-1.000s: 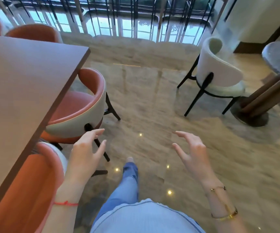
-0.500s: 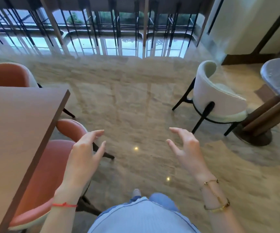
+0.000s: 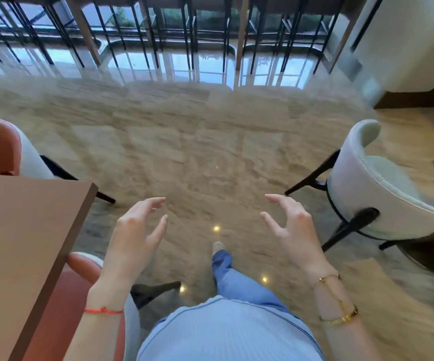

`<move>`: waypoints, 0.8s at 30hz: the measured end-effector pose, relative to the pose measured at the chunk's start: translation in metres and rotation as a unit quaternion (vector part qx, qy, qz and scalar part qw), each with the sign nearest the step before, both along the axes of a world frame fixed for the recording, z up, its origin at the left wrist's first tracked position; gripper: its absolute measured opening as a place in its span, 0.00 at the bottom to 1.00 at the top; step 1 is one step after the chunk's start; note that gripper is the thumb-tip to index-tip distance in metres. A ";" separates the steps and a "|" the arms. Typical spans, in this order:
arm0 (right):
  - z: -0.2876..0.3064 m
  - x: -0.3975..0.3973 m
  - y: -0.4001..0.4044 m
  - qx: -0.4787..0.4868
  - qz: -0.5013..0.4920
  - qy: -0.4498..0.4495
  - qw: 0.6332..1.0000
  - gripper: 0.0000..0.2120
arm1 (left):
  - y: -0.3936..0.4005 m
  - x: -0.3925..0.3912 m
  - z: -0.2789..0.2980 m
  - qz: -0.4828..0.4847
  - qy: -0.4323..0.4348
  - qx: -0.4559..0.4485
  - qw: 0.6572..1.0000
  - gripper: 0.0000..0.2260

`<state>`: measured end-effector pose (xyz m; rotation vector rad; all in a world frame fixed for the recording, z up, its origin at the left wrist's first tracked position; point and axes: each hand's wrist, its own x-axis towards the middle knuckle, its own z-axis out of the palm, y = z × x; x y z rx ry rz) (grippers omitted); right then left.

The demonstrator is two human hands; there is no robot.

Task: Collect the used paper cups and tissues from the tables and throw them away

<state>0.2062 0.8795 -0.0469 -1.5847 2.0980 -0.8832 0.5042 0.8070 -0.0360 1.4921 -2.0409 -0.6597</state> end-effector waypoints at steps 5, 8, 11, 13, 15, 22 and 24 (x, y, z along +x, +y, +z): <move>0.014 -0.034 -0.150 -0.015 0.017 0.000 1.000 0.17 | -0.134 -0.035 0.013 0.016 0.009 -0.020 1.000 0.15; 0.026 -0.050 -0.233 -0.023 0.036 -0.001 0.999 0.17 | -0.209 -0.050 0.024 0.028 0.009 -0.036 0.999 0.15; 0.032 -0.059 -0.306 -0.022 0.060 0.007 0.998 0.17 | -0.273 -0.060 0.028 0.043 0.006 -0.038 0.998 0.16; 0.030 -0.062 -0.350 -0.019 0.071 0.005 0.997 0.17 | -0.312 -0.064 0.026 0.056 0.011 -0.030 0.998 0.16; 0.024 -0.065 -0.393 -0.011 0.080 0.003 0.997 0.17 | -0.350 -0.067 0.021 0.066 0.015 -0.024 0.997 0.16; -0.007 -0.070 -0.561 -0.001 0.091 0.009 0.996 0.16 | -0.521 -0.075 -0.001 0.070 0.017 -0.025 0.997 0.15; -0.006 -0.070 -0.615 -0.003 0.093 -0.001 0.996 0.16 | -0.576 -0.076 0.001 0.070 0.018 -0.037 0.997 0.15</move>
